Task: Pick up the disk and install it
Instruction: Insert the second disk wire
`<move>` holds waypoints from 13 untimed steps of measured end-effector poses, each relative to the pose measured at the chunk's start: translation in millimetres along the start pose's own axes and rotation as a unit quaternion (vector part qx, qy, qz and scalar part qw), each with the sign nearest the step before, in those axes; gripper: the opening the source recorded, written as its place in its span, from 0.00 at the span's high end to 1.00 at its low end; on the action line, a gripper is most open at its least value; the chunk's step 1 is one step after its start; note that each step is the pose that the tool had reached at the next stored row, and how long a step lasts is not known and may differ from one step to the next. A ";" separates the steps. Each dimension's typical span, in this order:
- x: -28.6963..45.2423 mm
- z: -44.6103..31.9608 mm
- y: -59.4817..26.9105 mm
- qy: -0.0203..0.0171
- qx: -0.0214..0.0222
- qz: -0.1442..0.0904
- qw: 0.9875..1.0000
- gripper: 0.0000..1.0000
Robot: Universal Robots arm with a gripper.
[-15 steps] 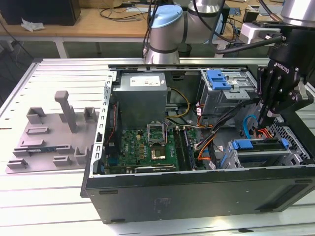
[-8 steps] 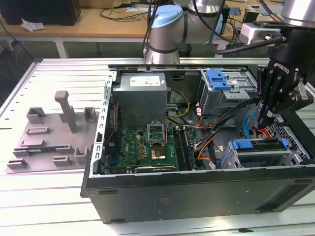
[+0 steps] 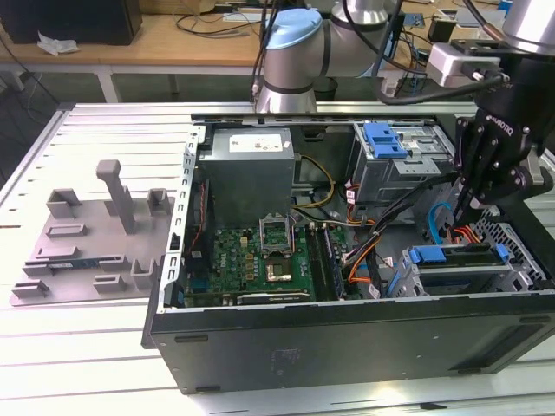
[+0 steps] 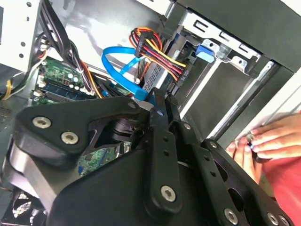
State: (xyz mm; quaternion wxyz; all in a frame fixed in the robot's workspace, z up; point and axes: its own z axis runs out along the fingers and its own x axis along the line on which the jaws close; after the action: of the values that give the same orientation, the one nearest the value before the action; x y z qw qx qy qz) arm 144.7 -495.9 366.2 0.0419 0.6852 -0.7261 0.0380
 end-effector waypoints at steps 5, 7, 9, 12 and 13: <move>9.9 1.1 -3.4 -0.025 -0.001 0.000 1.000 0.84; 13.2 1.6 -4.7 -0.031 -0.002 0.000 1.000 0.84; 17.4 2.4 -5.6 -0.036 -0.002 0.000 0.999 0.84; 24.6 5.1 -6.4 -0.040 -0.002 0.000 0.999 0.84; 26.1 5.9 -6.5 -0.041 -0.002 0.000 0.999 0.84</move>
State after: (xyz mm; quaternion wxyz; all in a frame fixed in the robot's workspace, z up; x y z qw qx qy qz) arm 149.7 -522.9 363.3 0.0134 0.6864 -0.7270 0.0086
